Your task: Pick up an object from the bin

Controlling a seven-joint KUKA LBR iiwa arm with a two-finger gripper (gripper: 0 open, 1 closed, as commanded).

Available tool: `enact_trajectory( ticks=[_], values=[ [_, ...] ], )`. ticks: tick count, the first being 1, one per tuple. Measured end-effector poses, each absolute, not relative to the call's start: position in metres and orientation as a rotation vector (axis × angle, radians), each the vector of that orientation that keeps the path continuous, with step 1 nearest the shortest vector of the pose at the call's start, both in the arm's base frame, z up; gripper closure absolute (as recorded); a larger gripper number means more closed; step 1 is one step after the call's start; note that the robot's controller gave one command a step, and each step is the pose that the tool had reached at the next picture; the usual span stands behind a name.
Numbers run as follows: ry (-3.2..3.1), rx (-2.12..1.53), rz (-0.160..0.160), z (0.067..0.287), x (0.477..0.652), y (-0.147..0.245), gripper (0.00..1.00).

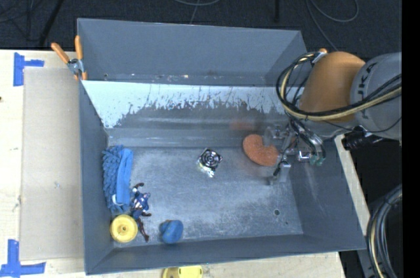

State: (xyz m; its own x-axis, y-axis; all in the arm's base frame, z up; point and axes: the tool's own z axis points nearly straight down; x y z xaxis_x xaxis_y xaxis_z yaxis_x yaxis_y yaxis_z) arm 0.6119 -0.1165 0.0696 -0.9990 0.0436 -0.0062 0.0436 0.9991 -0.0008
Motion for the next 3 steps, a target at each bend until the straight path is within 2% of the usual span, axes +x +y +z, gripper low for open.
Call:
enact_trajectory(
  ticks=[1, 3],
  values=[
    [3.072, 0.609, 0.005, 0.0736, 0.6088, -0.1286, 1.00],
    [3.077, 0.608, 0.005, 0.0778, 0.6076, -0.1283, 1.00]
  ],
)
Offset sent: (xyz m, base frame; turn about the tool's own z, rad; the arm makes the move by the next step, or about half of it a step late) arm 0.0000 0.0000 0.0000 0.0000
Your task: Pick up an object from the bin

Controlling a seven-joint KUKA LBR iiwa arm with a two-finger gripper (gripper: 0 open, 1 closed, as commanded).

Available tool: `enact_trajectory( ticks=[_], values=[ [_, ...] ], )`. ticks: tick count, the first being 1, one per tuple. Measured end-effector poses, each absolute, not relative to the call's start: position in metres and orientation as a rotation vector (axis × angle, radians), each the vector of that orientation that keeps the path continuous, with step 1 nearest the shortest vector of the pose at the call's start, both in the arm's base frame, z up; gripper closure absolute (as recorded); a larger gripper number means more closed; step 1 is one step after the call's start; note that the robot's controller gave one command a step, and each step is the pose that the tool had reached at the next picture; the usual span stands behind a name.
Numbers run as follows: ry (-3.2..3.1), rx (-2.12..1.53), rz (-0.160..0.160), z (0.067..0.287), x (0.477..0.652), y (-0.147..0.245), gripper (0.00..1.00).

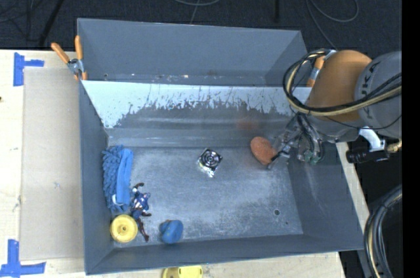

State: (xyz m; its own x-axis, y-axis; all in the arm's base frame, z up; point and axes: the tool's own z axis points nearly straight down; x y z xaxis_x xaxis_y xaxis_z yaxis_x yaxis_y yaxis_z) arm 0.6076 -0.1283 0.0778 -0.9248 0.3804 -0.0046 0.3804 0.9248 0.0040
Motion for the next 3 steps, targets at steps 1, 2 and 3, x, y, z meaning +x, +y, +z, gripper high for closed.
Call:
enact_trajectory(
  ticks=[1, 2, 3],
  values=[
    [3.083, 0.608, 0.003, 0.095, 0.607, -0.129, 1.00],
    [3.077, 0.607, 0.002, 0.105, 0.609, -0.129, 1.00],
    [3.083, 0.607, 0.002, 0.112, 0.607, -0.129, 1.00]
  ],
)
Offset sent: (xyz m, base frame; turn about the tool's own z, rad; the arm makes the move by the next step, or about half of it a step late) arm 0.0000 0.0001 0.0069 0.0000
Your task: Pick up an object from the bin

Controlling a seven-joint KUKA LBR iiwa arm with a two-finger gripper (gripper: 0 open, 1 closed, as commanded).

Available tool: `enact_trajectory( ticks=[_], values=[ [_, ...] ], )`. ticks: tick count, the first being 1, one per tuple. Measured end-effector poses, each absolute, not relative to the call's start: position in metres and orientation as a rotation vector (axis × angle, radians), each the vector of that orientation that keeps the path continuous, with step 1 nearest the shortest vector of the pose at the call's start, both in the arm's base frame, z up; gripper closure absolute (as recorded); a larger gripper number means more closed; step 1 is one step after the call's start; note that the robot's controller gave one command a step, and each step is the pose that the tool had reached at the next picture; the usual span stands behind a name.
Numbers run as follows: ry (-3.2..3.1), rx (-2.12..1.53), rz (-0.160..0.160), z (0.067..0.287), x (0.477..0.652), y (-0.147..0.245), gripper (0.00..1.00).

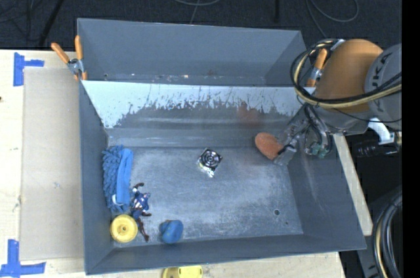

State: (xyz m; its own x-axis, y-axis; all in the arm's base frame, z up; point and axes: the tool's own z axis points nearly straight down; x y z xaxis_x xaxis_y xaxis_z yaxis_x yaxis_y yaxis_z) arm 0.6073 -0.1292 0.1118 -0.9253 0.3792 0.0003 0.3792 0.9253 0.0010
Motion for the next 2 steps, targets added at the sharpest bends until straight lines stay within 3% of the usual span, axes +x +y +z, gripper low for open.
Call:
enact_trajectory(
  ticks=[2],
  values=[
    [-3.084, -0.605, -0.002, 0.150, 0.608, -0.129, 1.00]
  ],
)
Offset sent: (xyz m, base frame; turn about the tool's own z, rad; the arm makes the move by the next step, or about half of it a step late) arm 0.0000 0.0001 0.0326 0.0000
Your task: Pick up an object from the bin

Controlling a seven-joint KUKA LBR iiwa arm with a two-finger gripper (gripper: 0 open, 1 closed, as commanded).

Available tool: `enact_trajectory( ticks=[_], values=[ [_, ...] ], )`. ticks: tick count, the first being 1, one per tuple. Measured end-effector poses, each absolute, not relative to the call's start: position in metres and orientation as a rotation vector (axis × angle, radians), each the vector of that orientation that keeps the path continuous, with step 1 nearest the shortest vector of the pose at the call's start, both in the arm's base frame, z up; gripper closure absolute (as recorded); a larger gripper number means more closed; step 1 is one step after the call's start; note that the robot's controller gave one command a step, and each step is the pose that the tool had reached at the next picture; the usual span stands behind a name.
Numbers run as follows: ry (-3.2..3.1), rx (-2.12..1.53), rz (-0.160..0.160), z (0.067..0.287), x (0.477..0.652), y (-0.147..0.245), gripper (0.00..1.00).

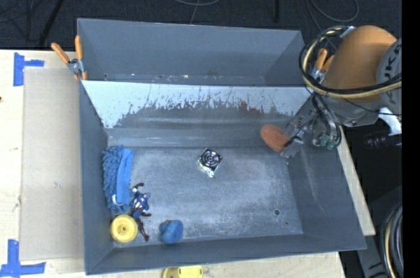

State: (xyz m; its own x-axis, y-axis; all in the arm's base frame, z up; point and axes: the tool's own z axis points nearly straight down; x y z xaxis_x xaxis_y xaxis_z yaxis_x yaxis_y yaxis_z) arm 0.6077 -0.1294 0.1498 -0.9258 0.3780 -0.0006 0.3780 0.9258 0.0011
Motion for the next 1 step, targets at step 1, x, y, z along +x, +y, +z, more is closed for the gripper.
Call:
enact_trajectory(
  ticks=[1],
  values=[
    [3.077, 0.604, 0.001, 0.1610, 0.6083, -0.1296, 1.00]
  ],
)
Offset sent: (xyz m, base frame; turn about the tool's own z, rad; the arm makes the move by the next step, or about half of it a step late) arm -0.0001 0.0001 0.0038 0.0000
